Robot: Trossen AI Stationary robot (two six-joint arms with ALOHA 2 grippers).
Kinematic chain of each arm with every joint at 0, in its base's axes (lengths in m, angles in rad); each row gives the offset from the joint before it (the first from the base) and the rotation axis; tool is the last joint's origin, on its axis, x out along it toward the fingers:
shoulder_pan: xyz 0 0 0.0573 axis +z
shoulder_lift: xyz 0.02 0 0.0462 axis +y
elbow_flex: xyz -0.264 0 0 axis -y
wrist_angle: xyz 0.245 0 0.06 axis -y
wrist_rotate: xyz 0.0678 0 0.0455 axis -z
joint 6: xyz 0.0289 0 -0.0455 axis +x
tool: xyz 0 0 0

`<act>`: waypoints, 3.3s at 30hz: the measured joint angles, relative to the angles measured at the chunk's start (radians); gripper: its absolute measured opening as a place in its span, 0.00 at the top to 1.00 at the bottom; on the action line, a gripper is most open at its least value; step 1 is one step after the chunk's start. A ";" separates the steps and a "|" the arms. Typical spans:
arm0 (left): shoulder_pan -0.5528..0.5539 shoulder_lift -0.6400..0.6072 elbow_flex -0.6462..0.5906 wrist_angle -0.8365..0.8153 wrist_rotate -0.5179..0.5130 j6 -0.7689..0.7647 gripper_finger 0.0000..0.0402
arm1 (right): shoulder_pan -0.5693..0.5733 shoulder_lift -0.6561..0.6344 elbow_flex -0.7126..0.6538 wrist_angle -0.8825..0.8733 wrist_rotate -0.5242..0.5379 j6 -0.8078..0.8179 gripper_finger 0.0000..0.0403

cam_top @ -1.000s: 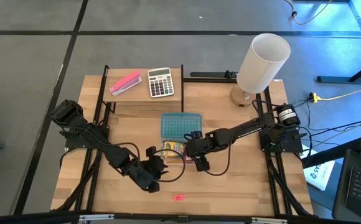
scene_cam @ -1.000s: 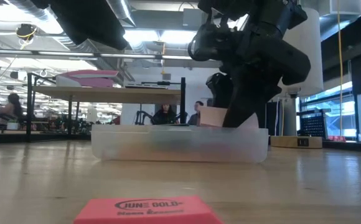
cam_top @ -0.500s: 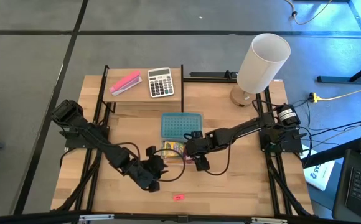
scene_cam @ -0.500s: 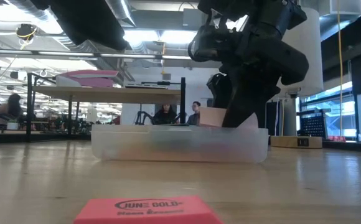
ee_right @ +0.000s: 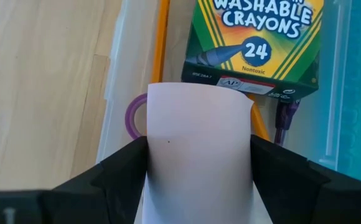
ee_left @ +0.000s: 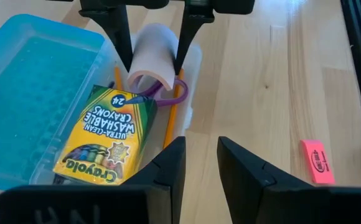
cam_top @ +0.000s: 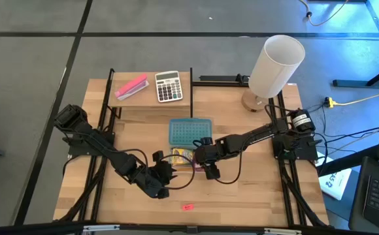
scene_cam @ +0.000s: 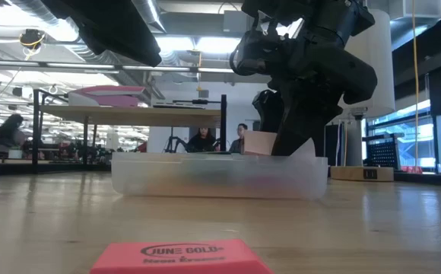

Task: Pack school essentials
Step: Put the pink sticky notes into the blue supply box

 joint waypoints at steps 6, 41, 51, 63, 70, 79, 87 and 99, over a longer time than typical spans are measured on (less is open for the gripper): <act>0.000 0.000 0.000 0.001 0.001 0.000 0.79 | 0.000 0.000 0.000 0.002 0.000 -0.001 0.34; 0.000 0.000 0.000 0.002 0.002 0.000 0.79 | 0.000 -0.001 0.001 0.018 0.079 0.028 0.34; 0.000 0.000 0.000 0.002 0.002 0.000 0.79 | 0.000 -0.001 0.000 0.019 0.077 0.029 0.25; 0.000 0.000 0.000 0.002 0.002 0.000 0.79 | 0.000 -0.001 0.000 0.024 0.078 -0.001 0.07; 0.000 0.000 0.000 0.002 0.002 0.000 0.79 | 0.000 -0.001 0.000 0.007 0.025 0.027 0.07; 0.000 0.000 0.000 0.002 0.002 0.000 0.79 | -0.021 -0.001 0.000 -0.034 0.045 0.120 0.07; 0.000 0.000 0.000 0.002 0.002 0.000 0.79 | -0.023 -0.001 0.000 -0.031 0.042 0.120 0.07; 0.000 0.000 0.000 0.002 0.002 0.000 0.79 | -0.023 -0.001 0.000 -0.013 0.033 0.100 0.02</act>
